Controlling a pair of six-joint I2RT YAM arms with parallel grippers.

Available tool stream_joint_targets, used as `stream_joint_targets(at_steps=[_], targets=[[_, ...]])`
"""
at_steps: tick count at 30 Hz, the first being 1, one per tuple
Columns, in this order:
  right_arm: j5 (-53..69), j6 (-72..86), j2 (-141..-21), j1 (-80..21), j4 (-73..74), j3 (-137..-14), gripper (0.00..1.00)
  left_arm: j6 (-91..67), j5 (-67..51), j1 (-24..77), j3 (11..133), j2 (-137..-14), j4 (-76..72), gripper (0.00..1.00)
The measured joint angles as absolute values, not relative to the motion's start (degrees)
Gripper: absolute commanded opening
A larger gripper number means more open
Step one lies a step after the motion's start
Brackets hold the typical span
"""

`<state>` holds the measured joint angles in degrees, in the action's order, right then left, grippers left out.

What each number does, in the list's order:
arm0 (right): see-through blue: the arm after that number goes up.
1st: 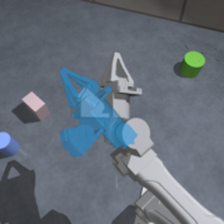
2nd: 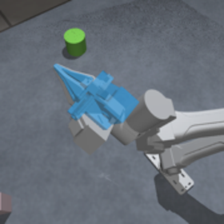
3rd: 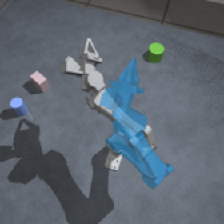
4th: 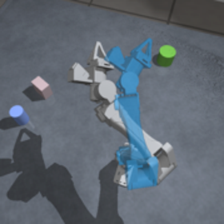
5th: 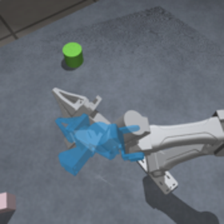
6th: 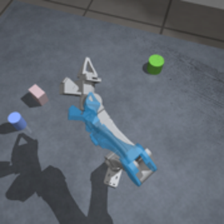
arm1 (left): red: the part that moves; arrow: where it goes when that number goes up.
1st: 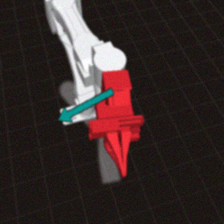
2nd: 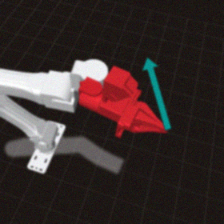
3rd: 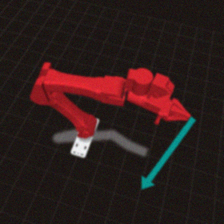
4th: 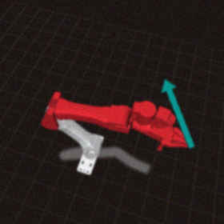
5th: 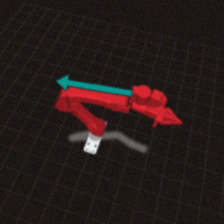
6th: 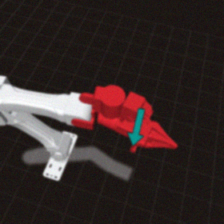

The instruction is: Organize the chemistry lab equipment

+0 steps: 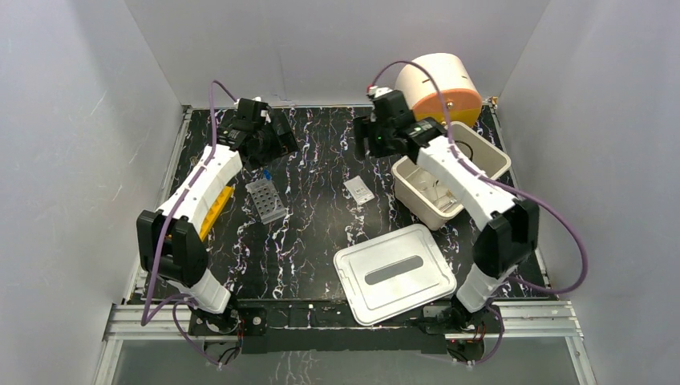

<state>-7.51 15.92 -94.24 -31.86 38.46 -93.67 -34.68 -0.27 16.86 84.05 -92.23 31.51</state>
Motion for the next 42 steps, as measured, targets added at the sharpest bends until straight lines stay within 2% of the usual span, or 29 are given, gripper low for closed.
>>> stream_joint_targets(at_steps=[4, 16, 26, 37, 42], targets=[[-7.79, 15.35, -101.58, -35.62, 38.48, -96.68, 0.8, -34.52, -0.73, 16.82, 84.05, -91.02, 31.48, 0.93], [-9.04, 15.33, -120.79, -36.32, 43.77, -101.49, 0.71, -34.17, 3.92, 16.67, 84.05, -87.0, 32.38, 0.85], [-11.6, 12.45, -123.22, -36.6, 43.86, -101.62, 0.67, -33.65, 1.56, 16.67, 84.05, -87.0, 32.14, 0.83], [-6.33, 9.32, -128.75, -35.11, 43.48, -104.88, 0.66, -33.63, 0.82, 16.67, 84.05, -87.0, 31.75, 0.83], [-4.14, 8.47, -128.95, -34.35, 43.46, -105.01, 0.52, -33.61, 0.82, 16.64, 84.05, -87.0, 31.75, 0.83]])
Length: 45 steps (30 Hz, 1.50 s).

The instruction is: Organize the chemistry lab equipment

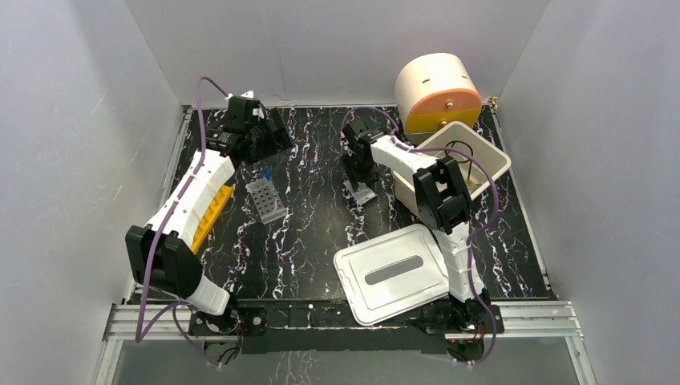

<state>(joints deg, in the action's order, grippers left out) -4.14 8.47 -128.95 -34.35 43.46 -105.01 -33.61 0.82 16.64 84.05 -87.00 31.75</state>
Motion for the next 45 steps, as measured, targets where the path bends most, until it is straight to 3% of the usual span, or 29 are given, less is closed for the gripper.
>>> stream_joint_targets(at_steps=[6, 19, 33, 45], targets=[[-3.38, 7.9, -128.95, -33.76, 43.05, -104.84, 0.32, -33.61, 0.84, 16.67, 84.05, -87.0, 31.75, 0.83], [-2.83, 9.28, -126.17, -33.8, 39.64, -102.3, 0.13, -33.61, 0.86, 16.64, 84.05, -87.0, 31.75, 0.83], [-4.1, 11.27, -111.79, -33.78, 35.09, -99.85, 0.1, -33.61, 0.84, 16.64, 84.05, -87.0, 31.75, 0.84], [-15.94, 13.82, -88.55, -25.54, 31.75, -83.57, 0.11, -31.75, -2.9, 16.64, 84.4, -87.26, 31.53, 0.84]])
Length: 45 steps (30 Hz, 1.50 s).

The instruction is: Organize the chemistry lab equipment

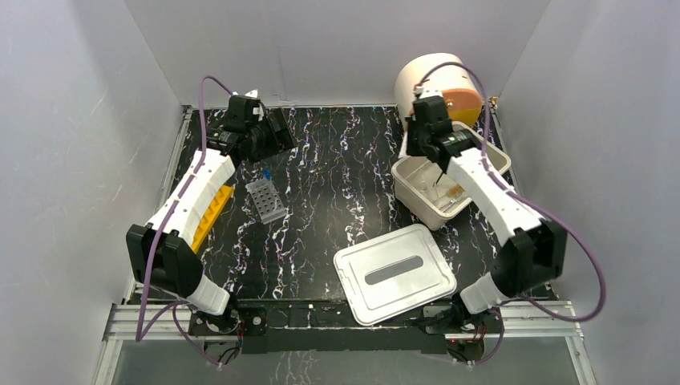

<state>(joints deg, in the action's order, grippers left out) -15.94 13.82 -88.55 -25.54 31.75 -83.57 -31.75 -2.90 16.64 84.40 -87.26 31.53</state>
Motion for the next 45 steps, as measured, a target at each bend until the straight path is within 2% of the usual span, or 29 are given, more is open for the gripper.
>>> stream_joint_targets(at_steps=[6, 15, 19, 23, 28, 34, 38, 45], targets=[[-19.38, 16.93, -80.27, -20.51, 31.53, -75.26, 0.12, -31.77, -3.9, 16.64, 84.9, -88.68, 31.29, 0.84], [-17.56, 20.58, -82.26, -18.41, 31.48, -66.08, 0.16, -32.18, -6.46, 16.64, 85.21, -89.91, 30.41, 0.84], [-16.34, 21.28, -83.44, -18.24, 31.31, -65.78, 0.24, -32.25, -9.96, 16.64, 85.17, -89.91, 29.08, 0.84], [-15.64, 21.96, -83.99, -17.8, 31.05, -65.76, 0.38, -32.14, -14.61, 16.71, 83.99, -89.91, 26.46, 0.84], [-15.33, 22.63, -84.05, -17.58, 31.07, -65.78, 0.45, -30.81, -20.73, 17.82, 81.3, -89.91, 24.01, 0.85], [-15.35, 22.79, -84.01, -17.54, 32.12, -66.76, 0.52, -27.7, -25.23, 22.33, 79.59, -90.72, 22.24, 0.85], [-15.29, 22.83, -83.13, -17.28, 33.34, -68.95, 0.55, -23.77, -26.41, 26.65, 77.69, -90.91, 21.87, 0.78], [-14.59, 25.04, -79.57, -16.67, 34.63, -71.26, 0.58, -11.97, -29.76, 36.75, 73.21, -93.01, 21.39, 0.77]])
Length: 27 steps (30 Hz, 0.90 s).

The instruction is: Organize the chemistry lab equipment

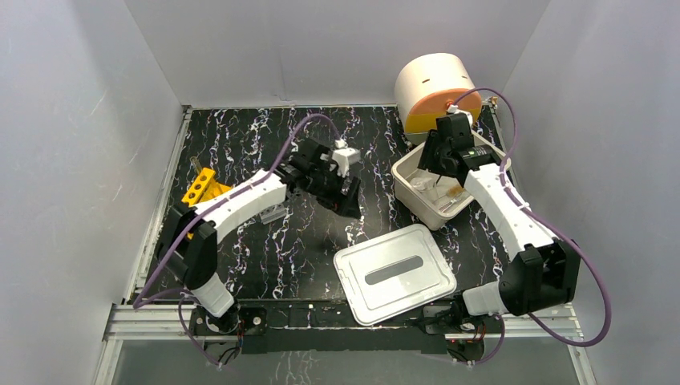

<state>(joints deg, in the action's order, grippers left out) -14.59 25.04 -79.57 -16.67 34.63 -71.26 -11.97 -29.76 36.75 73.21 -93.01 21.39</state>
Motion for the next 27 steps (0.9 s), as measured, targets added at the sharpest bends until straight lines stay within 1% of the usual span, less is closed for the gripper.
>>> stream_joint_targets(at_steps=[4, 8, 11, 15, 18, 21, 27], targets=[[-13.52, 26.44, -78.37, -16.45, 35.14, -71.26, 0.58, -6.37, -30.61, 41.12, 72.64, -96.55, 21.39, 0.76], [-12.67, 27.31, -77.91, -16.36, 35.48, -71.26, 0.59, -1.76, -27.64, 44.97, 72.64, -100.49, 21.45, 0.68], [-12.43, 27.7, -77.71, -16.21, 35.94, -71.24, 0.59, 0.8, -22.92, 48.77, 72.64, -102.24, 21.41, 0.58], [-12.23, 28.14, -77.47, -16.08, 36.01, -71.09, 0.6, 3.03, -18.37, 53.25, 72.66, -104.31, 21.39, 0.48], [-11.99, 28.27, -77.06, -16.05, 36.07, -70.59, 0.6, 4.25, -15.62, 55.55, 73.1, -106.43, 21.43, 0.45], [-11.77, 28.27, -76.79, -15.84, 36.27, -70.37, 0.61, 5.08, -13.19, 55.83, 74.3, -108.62, 21.78, 0.42], [-11.38, 28.25, -76.47, -15.49, 36.25, -70.37, 0.61, 6.22, -9.76, 55.81, 75.92, -109.1, 22.52, 0.41]])
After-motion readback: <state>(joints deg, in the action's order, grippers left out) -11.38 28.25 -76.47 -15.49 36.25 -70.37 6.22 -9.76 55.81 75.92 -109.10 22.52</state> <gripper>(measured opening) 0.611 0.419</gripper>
